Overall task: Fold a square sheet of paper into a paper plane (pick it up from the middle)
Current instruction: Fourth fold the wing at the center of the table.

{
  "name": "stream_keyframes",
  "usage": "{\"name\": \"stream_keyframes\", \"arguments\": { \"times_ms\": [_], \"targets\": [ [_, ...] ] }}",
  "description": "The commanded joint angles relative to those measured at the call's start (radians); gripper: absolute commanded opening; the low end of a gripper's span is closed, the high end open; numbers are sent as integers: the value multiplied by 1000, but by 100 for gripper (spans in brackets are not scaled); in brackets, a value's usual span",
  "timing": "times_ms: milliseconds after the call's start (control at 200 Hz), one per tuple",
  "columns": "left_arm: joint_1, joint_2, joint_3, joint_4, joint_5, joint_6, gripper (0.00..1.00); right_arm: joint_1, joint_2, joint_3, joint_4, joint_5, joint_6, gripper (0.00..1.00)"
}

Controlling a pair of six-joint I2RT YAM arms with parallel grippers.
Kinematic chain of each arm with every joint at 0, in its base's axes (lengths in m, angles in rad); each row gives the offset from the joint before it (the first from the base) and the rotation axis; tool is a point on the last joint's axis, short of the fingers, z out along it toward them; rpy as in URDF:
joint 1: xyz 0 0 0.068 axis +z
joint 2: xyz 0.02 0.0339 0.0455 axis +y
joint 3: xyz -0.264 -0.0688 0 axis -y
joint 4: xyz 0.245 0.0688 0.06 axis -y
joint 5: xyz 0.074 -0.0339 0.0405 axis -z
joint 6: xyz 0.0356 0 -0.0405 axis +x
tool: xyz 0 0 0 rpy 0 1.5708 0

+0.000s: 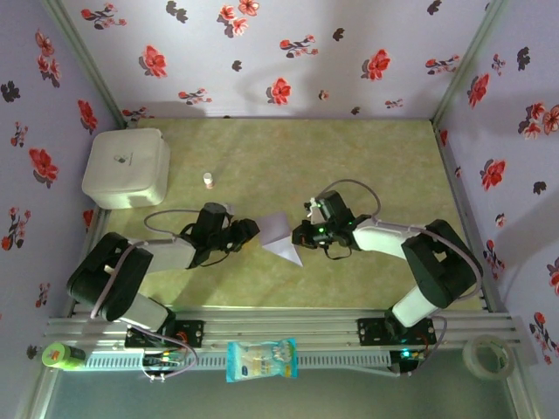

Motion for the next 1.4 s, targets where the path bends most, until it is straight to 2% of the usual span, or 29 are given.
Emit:
{"name": "stream_keyframes", "arguments": {
  "times_ms": [0, 300, 505, 760, 905, 970, 1095, 1225, 1395],
  "targets": [
    [9, 33, 3, 60, 46, -17, 45, -16, -32, -29, 75, -42, 38, 2],
    [9, 87, 31, 88, 57, -30, 45, -33, -53, -62, 114, -53, 53, 2],
    [9, 137, 66, 116, 68, -36, 41, -34, -43, -76, 142, -57, 65, 2],
    [9, 212, 79, 214, 94, -69, 33, -39, -41, -85, 146, -57, 67, 3],
    [9, 227, 79, 247, 95, -82, 23, -42, -39, -85, 135, -56, 58, 5],
    [9, 226, 78, 251, 95, -82, 16, -43, -38, -82, 122, -51, 52, 6],
    [8, 215, 75, 258, 83, -88, 2, -45, -49, -69, 84, -38, 37, 16],
    [2, 165, 63, 225, 31, -93, 1, -45, -103, -37, -55, 56, -22, 32],
    [-33, 103, 74, 139, -66, -105, 0, -30, -227, -42, -185, 293, -125, 41]
  ]
}}
